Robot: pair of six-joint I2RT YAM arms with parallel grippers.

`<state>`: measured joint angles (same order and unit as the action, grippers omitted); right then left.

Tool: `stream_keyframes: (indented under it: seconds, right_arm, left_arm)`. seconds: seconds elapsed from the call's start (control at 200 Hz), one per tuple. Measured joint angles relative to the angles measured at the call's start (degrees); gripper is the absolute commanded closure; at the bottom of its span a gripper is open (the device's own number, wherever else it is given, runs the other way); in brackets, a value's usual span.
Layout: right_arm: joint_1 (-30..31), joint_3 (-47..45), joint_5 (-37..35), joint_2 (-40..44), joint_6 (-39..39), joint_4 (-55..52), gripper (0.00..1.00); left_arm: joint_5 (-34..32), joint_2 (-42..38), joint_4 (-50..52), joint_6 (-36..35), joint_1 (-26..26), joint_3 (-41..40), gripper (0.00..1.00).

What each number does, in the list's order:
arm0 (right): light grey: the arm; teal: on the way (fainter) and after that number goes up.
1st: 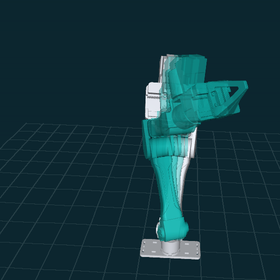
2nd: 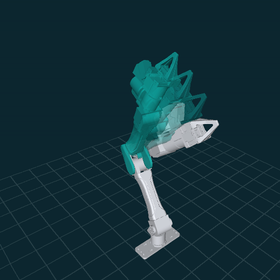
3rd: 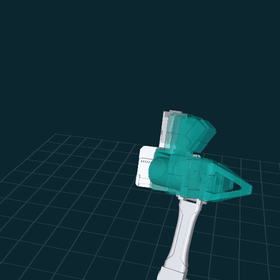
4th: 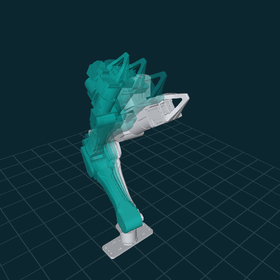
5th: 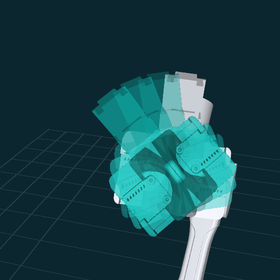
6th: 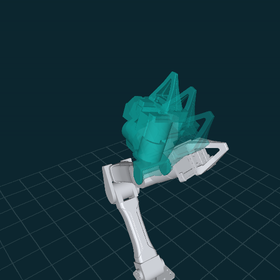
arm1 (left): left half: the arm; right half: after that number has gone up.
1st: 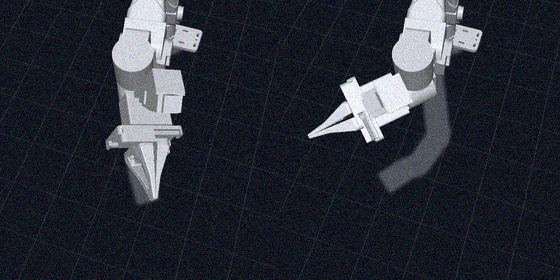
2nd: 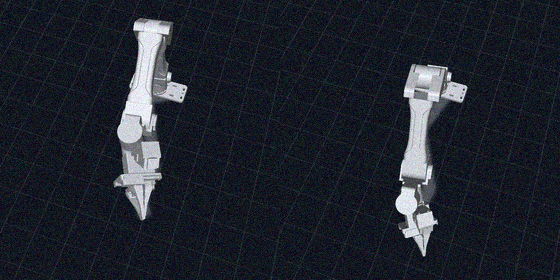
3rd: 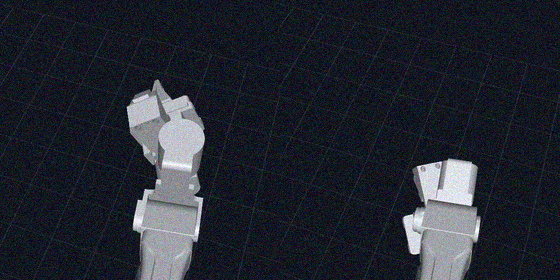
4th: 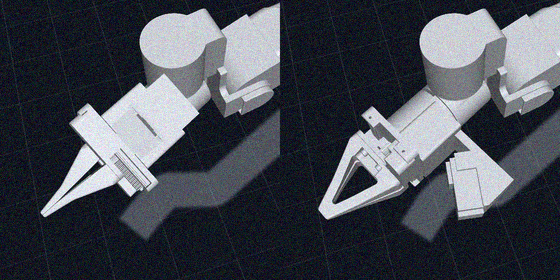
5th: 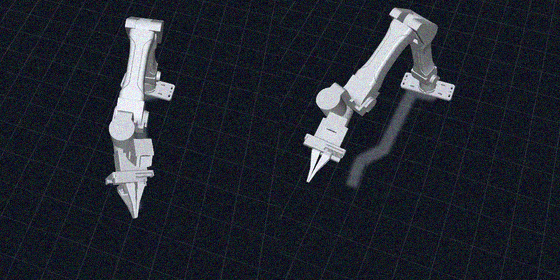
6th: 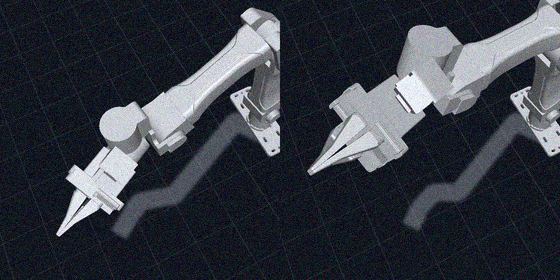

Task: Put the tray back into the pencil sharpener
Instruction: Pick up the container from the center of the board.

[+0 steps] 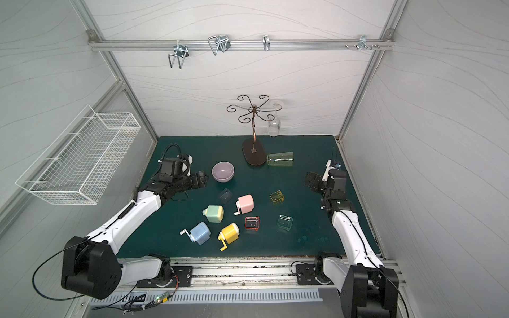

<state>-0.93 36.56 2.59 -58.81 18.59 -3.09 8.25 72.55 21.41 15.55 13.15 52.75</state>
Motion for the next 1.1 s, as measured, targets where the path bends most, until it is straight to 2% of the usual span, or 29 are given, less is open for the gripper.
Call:
stream_keyframes:
  seconds: [0.165,0.345,0.5,0.645,0.926,1.101]
  right_arm:
    - [0.6,0.3,1.4,0.0,-1.4,0.1,0.01]
    - [3.7,1.4,4.5,0.0,-5.1,0.3,0.01]
    - [9.1,4.4,8.9,-0.1,-9.9,-0.1,0.01]
    - [18.5,8.1,13.6,-0.3,-16.9,-1.2,0.01]
    - [42.7,13.4,19.9,-4.5,-36.7,-10.5,0.06]
    - [52.1,14.9,24.0,-11.0,-49.6,-17.2,0.12]
  left_arm:
    - [1.4,-0.7,4.4,-2.3,4.2,0.9,0.07]
    - [1.1,-3.2,5.9,-1.0,4.5,0.9,0.07]
    - [-3.2,-5.9,5.9,2.8,4.5,0.8,0.05]
    - [-8.7,-8.9,5.8,7.4,4.5,-1.2,0.05]
    - [-17.3,-14.3,5.5,15.6,4.5,-6.6,0.05]
    - [-20.8,-16.2,5.0,18.9,4.5,-8.2,0.05]
